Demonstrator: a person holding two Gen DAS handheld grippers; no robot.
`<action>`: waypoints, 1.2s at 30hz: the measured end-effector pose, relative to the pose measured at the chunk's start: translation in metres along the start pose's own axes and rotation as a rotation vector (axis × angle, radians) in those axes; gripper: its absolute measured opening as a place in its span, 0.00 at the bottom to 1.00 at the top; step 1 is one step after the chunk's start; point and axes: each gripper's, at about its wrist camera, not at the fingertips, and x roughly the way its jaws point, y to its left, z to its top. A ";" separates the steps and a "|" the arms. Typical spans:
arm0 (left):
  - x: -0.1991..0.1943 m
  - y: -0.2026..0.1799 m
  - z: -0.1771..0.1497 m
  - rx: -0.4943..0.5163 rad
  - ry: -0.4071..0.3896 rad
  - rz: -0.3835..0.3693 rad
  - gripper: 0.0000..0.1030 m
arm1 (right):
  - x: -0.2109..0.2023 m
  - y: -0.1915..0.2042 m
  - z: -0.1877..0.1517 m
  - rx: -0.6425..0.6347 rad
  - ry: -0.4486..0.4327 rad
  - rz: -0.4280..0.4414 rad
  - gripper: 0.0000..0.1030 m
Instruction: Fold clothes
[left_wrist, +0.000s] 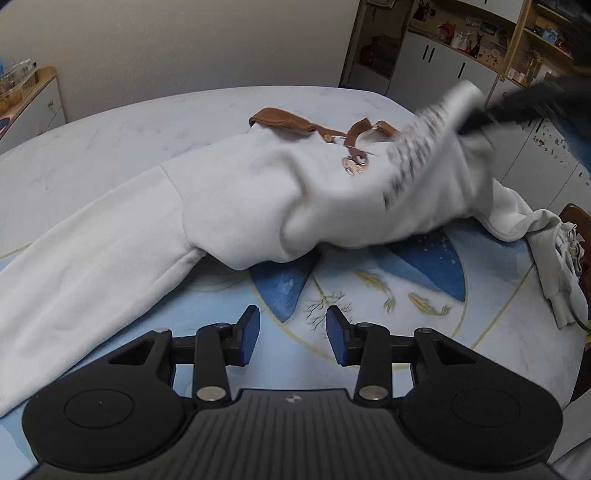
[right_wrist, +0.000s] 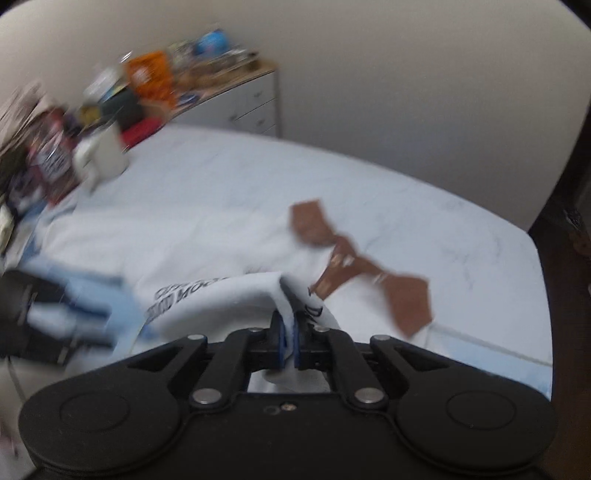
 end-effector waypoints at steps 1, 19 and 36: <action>0.001 -0.004 0.003 0.005 -0.002 0.004 0.37 | 0.015 -0.006 0.009 0.010 0.003 -0.007 1.00; 0.055 -0.024 0.052 0.045 0.052 0.070 0.52 | 0.104 -0.034 0.013 -0.057 0.121 0.043 1.00; 0.088 0.023 0.151 0.050 -0.022 0.064 0.52 | 0.034 -0.015 -0.040 -0.002 0.159 0.077 1.00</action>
